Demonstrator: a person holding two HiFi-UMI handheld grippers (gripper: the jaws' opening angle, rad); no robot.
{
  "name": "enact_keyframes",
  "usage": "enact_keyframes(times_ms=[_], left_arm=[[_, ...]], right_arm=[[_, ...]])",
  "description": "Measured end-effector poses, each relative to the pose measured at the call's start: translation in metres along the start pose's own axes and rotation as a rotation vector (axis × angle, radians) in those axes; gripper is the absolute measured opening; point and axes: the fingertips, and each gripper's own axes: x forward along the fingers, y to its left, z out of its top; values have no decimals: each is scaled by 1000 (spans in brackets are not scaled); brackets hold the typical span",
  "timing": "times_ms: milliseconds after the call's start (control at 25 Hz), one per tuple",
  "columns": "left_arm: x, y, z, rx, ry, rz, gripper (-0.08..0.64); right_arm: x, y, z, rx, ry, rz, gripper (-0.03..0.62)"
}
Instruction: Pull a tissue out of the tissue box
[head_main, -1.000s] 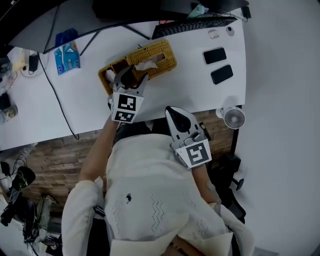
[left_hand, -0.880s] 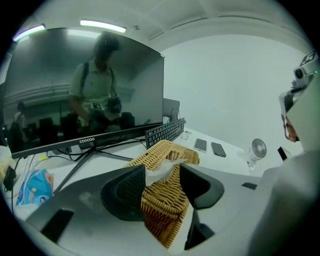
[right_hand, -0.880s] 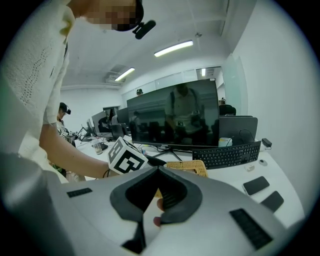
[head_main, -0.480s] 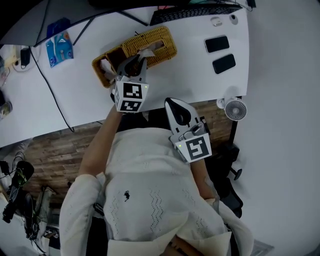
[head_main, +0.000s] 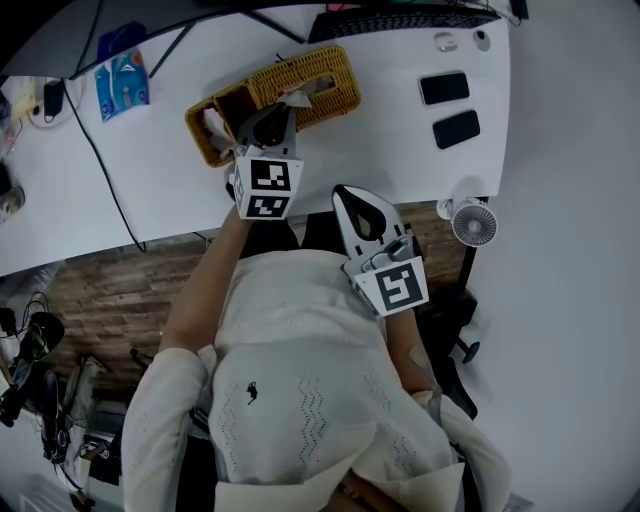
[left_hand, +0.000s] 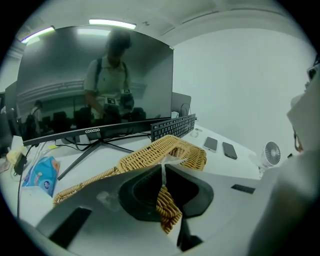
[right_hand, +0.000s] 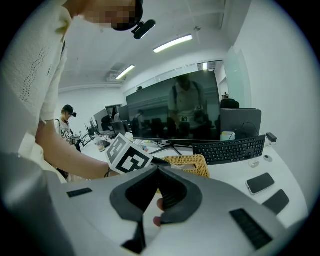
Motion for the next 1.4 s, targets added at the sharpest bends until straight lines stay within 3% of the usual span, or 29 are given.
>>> enact_keyframes(times_ms=[160,600,920,1400], left_arm=[[1,-3,1,-22,10,26,25],[3,-15,3,-93,41,121,20],[-2,-18,11,-140,10,197,20],[-11,-18,13,-156,10,256,20]], right_arm=[[5,-7,10,-29,-30,48,2],[3,-44,12,-89,20,176,2],[6,-56,13,-127,16,263,2],[6,-61,18,-162,1,323,2]])
